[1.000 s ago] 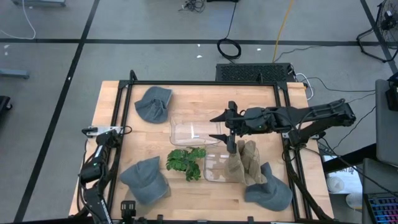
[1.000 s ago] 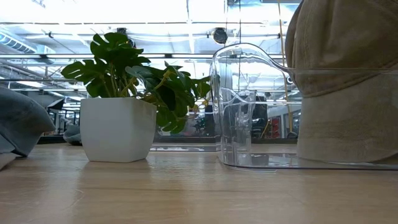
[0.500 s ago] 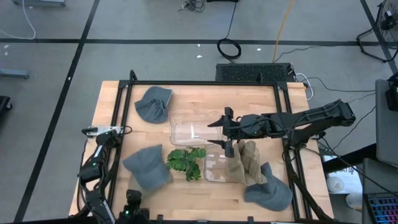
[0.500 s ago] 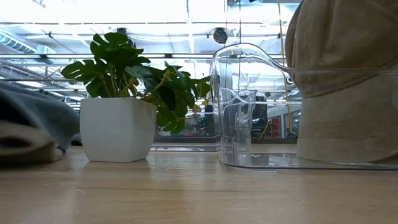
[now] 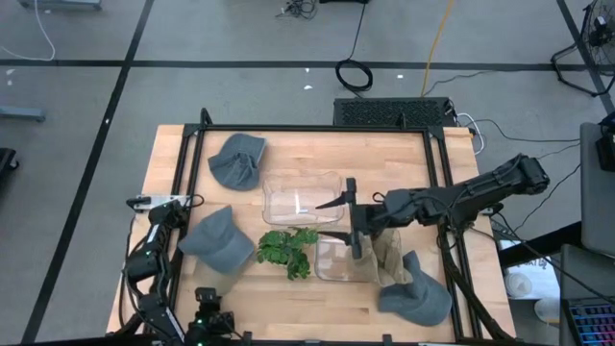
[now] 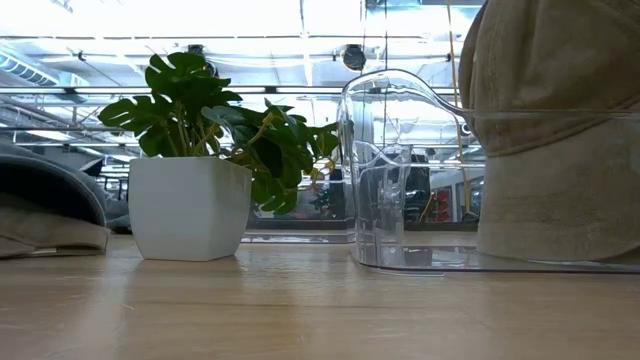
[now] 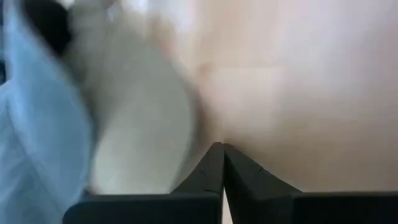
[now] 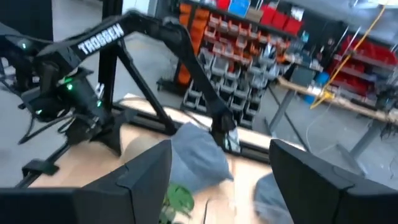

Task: Pick & Place hat
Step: Put the middle left gray cap into the top transparent bin

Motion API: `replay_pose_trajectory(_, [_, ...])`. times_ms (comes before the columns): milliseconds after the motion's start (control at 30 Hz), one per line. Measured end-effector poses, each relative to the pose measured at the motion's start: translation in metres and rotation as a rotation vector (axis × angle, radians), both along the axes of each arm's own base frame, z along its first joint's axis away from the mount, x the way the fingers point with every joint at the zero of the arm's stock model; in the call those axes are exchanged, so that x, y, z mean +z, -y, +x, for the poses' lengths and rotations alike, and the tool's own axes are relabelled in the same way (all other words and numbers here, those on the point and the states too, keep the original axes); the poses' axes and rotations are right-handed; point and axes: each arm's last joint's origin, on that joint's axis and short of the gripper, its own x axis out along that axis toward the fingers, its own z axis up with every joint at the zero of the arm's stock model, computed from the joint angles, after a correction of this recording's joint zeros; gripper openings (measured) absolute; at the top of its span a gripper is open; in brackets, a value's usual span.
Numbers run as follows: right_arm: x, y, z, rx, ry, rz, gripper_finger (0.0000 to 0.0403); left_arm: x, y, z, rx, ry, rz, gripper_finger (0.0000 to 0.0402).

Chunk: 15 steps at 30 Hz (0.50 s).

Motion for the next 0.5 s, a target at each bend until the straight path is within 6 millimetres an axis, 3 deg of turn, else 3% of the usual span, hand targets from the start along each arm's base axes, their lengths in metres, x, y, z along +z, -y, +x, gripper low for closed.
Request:
replay_pose_trajectory(233, [0.004,0.0,0.0,-0.004,0.041,0.064,0.0258,0.043,0.007,0.008,0.009,0.11,-0.116,0.0002])
replay_pose_trajectory(500, [0.004,0.0,0.0,-0.006,0.04,0.103,0.0258,0.086,-0.006,0.017,0.084,0.085,-0.26,0.0013])
